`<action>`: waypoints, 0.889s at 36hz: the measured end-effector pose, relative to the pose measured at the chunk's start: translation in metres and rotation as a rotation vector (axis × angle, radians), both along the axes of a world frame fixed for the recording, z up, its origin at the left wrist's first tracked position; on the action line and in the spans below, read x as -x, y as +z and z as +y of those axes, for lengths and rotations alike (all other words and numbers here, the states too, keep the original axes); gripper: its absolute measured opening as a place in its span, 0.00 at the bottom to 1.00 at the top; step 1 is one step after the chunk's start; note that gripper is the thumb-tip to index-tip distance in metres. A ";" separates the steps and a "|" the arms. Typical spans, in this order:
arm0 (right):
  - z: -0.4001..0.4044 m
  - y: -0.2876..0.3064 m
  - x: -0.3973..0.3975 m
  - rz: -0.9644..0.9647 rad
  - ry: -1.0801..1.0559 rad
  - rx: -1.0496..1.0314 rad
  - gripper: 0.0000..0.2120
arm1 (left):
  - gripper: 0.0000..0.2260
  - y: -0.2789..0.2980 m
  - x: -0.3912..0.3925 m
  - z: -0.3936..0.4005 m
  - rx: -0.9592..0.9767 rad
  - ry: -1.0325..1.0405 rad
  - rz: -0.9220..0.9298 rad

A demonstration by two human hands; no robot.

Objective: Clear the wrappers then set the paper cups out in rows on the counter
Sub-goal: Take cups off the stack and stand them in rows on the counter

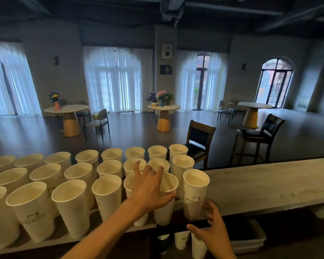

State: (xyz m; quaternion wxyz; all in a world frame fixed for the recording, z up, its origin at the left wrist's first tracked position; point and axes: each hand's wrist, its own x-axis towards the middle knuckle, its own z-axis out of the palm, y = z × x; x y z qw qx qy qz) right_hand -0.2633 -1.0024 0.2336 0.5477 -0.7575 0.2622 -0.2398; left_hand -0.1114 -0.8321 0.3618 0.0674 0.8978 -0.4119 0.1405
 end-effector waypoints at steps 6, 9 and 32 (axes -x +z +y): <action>0.035 0.012 0.014 0.013 -0.091 -0.002 0.54 | 0.40 -0.004 -0.005 0.007 0.031 -0.066 -0.017; 0.052 0.017 0.023 0.015 -0.143 0.004 0.52 | 0.41 -0.007 -0.009 0.012 0.031 -0.087 -0.025; 0.181 0.053 0.013 0.095 -0.051 0.033 0.22 | 0.31 -0.008 -0.013 0.123 0.457 -0.352 0.012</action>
